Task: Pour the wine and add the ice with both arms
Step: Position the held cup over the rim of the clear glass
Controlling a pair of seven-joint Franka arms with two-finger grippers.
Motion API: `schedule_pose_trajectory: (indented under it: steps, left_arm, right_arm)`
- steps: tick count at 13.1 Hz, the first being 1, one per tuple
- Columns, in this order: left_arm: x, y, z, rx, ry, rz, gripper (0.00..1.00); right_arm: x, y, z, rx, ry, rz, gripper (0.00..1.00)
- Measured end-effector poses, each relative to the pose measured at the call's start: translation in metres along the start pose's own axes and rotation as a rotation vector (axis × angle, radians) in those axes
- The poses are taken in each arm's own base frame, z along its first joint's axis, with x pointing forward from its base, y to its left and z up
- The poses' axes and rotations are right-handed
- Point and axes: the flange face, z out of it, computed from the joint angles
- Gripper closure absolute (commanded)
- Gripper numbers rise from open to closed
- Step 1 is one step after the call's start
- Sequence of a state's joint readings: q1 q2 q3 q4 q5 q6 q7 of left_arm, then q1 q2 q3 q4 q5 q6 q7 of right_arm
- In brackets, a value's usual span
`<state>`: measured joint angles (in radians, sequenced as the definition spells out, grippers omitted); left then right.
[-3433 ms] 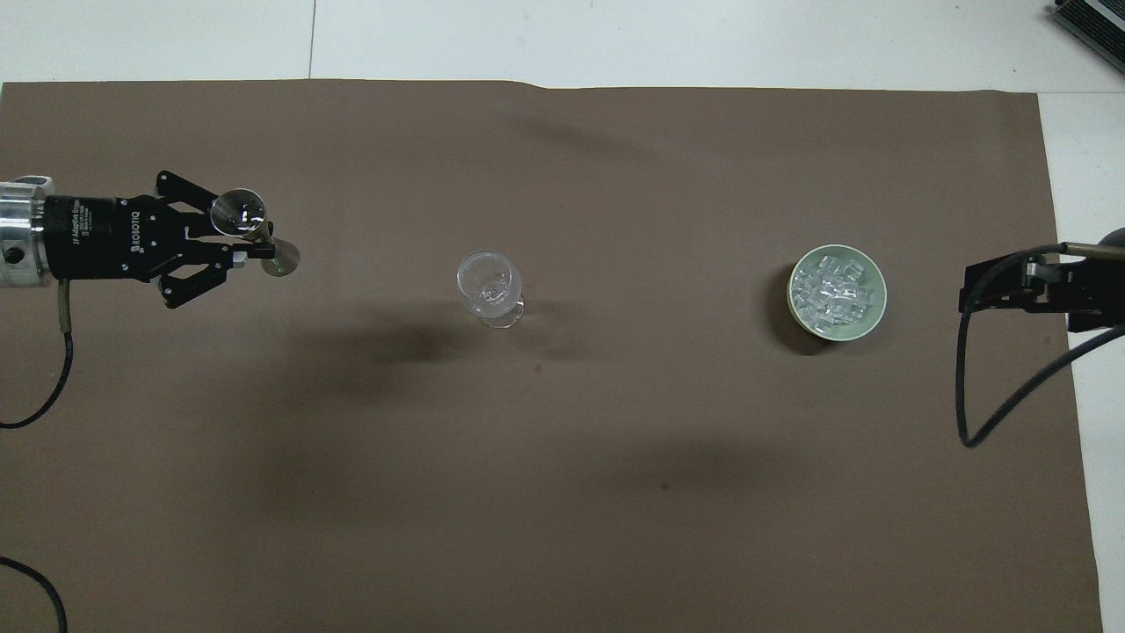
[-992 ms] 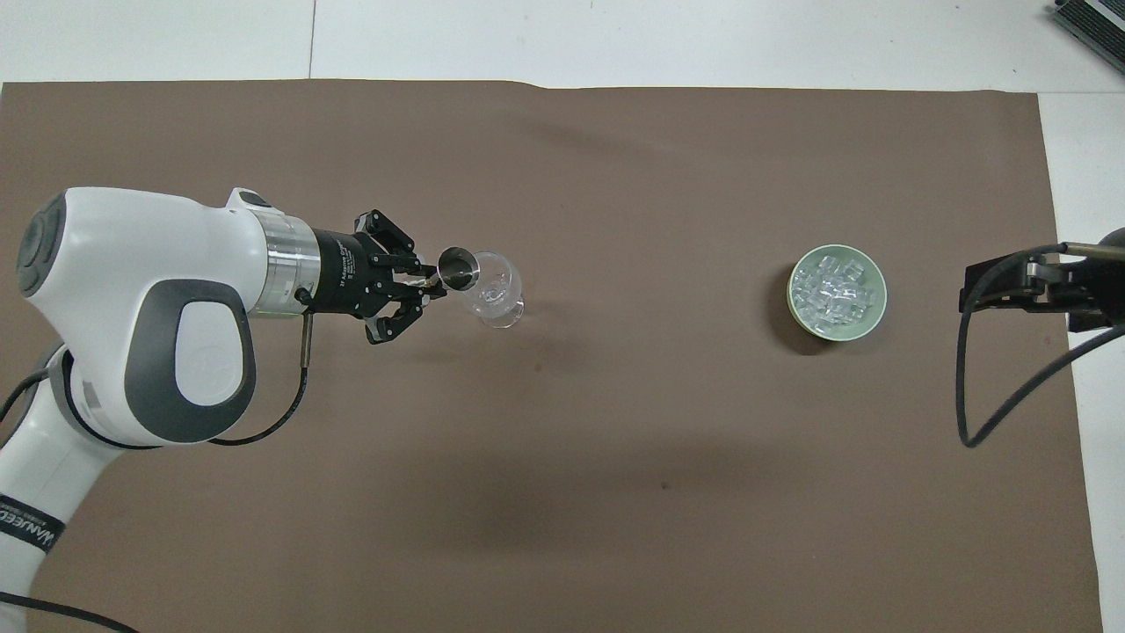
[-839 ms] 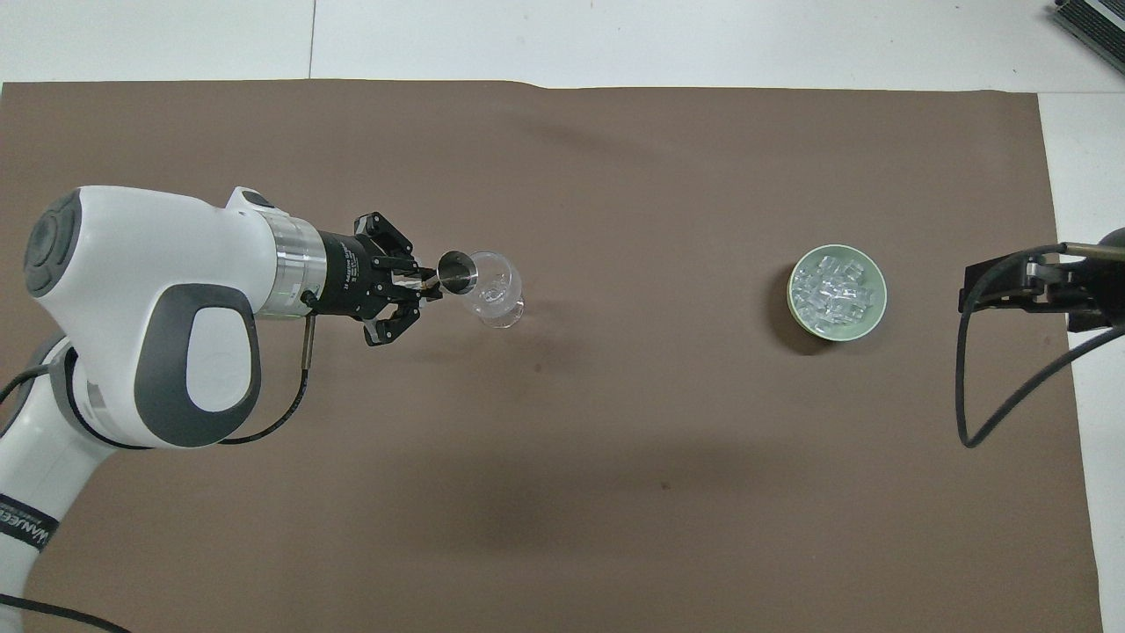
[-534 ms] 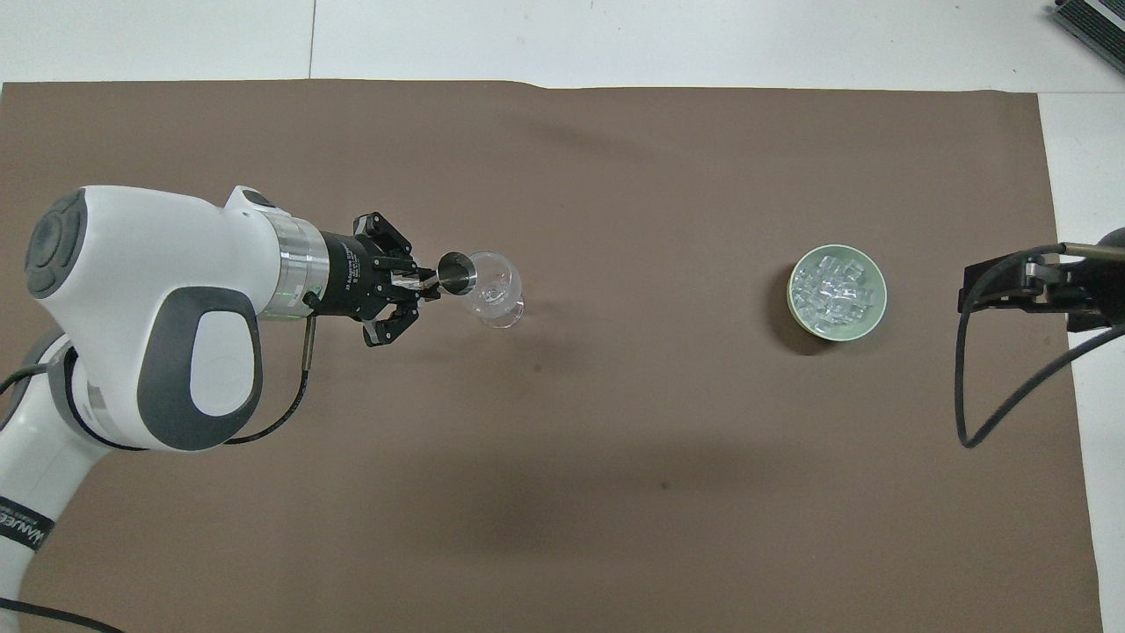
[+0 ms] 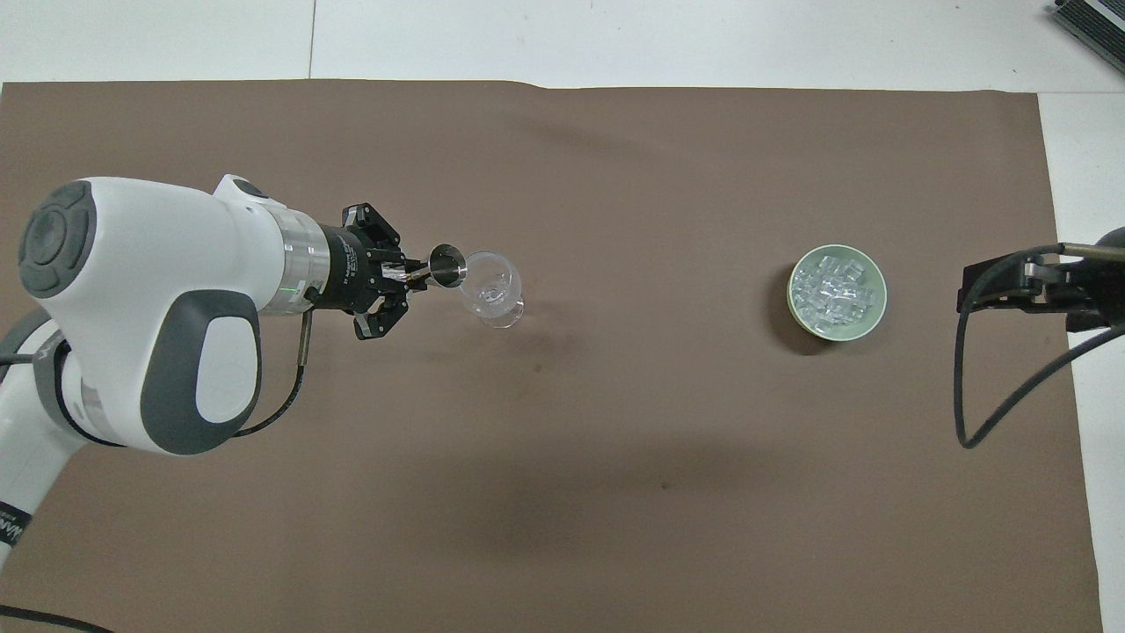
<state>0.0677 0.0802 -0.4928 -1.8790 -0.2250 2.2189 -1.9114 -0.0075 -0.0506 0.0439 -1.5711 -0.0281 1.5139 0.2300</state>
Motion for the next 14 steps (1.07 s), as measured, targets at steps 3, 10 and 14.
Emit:
schedule_pose_trajectory:
  steps: [3,10,14]
  left_arm:
    - [-0.004,-0.002,0.003,-0.005,0.027,0.028,1.00]
    - [-0.017,-0.009,0.006,-0.036,0.116,0.097,1.00]
    - [-0.018,-0.004,0.004,-0.075,0.148,0.070,1.00]
  right_arm:
    - [0.000,0.000,0.000,0.000,0.000,0.000,0.00]
    - [0.000,0.000,0.000,0.000,0.000,0.000,0.00]
    - [0.000,0.000,0.000,0.000,0.000,-0.001,0.00]
